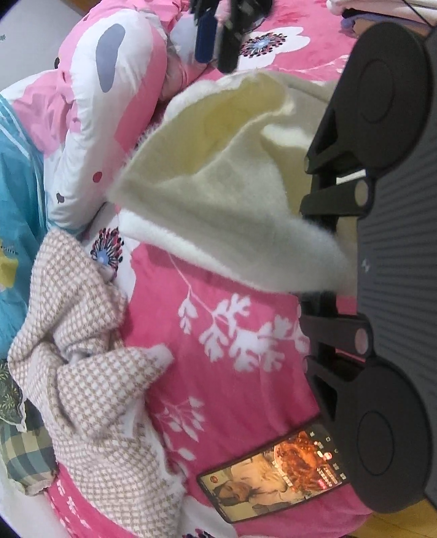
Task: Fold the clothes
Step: 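Lift the cream sweater with both tools and shake it out in the air, then lower the sweater flat onto the bedspread and open both tools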
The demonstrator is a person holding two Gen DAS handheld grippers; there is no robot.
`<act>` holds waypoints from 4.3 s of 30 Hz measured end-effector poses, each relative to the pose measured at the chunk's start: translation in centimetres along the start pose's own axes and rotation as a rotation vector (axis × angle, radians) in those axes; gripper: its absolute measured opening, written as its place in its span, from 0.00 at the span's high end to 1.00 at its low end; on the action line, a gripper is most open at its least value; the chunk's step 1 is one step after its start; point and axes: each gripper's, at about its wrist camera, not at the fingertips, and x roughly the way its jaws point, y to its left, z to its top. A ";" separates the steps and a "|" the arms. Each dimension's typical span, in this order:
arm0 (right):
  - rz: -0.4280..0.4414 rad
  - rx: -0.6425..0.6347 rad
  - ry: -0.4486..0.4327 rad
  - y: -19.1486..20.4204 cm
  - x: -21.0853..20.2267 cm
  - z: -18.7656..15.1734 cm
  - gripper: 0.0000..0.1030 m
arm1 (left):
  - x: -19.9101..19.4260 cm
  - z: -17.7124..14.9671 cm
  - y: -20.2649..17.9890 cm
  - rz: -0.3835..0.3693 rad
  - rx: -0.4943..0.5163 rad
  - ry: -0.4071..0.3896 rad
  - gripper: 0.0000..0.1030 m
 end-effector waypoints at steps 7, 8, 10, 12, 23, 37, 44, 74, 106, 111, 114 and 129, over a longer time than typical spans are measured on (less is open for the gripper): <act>-0.187 -0.591 0.003 3.1 4.1 -0.4 0.45 | 0.2 -0.3 0.3 -0.001 0.012 0.015 0.79; -0.164 -0.607 0.000 3.1 4.5 -0.1 0.44 | 0.3 -0.3 0.3 -0.003 0.013 0.019 0.78; -0.143 -0.662 0.007 3.1 5.7 0.1 0.44 | 0.5 -0.4 0.3 -0.010 0.014 0.028 0.77; -0.141 -0.685 0.001 3.0 6.5 0.5 0.45 | 0.7 -0.5 0.5 -0.017 0.014 0.038 0.72; -0.077 -0.168 -0.106 0.9 5.7 3.4 0.88 | -0.3 -0.8 0.1 -0.018 0.075 0.040 0.81; -0.364 0.505 -0.461 -2.9 -11.9 6.8 0.91 | -17.4 4.9 -8.8 -0.142 0.294 -0.338 0.83; -0.530 0.495 -0.557 -2.3 -25.6 7.9 0.91 | -26.2 7.8 -12.5 -0.228 0.402 -0.525 0.84; -0.583 0.785 -0.569 4.4 -42.0 4.9 0.92 | -32.4 14.6 -17.7 -0.489 0.603 -0.409 0.84; -0.497 1.113 -0.235 -17.8 -1.4 -14.4 0.45 | 11.0 17.3 -10.9 -0.137 0.323 -0.163 0.40; -0.309 1.259 -0.356 -17.0 -4.5 -14.6 0.45 | 2.9 15.5 -7.0 -0.129 0.259 -0.172 0.37; 0.027 1.266 -0.336 -13.8 -3.7 -13.3 0.45 | -0.1 13.3 -5.8 -0.137 0.236 -0.119 0.37; 0.582 1.304 0.252 6.3 6.3 -15.0 0.49 | 0.0 -5.8 0.7 -0.167 0.136 0.308 0.42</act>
